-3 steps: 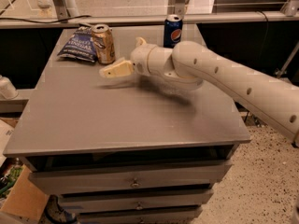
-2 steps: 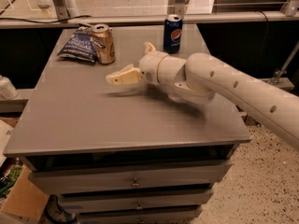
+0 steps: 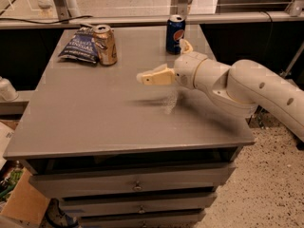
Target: Move orange can near blue chip bag
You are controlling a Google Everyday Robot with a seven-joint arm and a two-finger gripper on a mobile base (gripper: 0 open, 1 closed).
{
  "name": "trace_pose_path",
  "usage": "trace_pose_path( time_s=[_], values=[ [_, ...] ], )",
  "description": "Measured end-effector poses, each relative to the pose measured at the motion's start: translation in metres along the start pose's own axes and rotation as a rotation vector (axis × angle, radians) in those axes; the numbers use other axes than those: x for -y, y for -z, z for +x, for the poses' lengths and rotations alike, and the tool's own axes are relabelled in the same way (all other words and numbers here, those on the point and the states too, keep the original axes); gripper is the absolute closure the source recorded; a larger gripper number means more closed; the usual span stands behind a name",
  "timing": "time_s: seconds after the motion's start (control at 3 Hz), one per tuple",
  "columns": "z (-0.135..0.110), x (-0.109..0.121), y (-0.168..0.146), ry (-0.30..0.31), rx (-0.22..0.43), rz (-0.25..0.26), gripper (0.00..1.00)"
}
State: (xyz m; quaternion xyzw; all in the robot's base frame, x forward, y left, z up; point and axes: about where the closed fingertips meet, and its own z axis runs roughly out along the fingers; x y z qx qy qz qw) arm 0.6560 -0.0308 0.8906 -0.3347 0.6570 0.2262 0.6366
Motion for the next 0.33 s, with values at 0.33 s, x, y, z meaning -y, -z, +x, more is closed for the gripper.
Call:
trace_pose_path(
  time_s=[0.33],
  values=[
    [0.0000,-0.0001,-0.0001,0.000,0.000,0.000,0.00]
  ],
)
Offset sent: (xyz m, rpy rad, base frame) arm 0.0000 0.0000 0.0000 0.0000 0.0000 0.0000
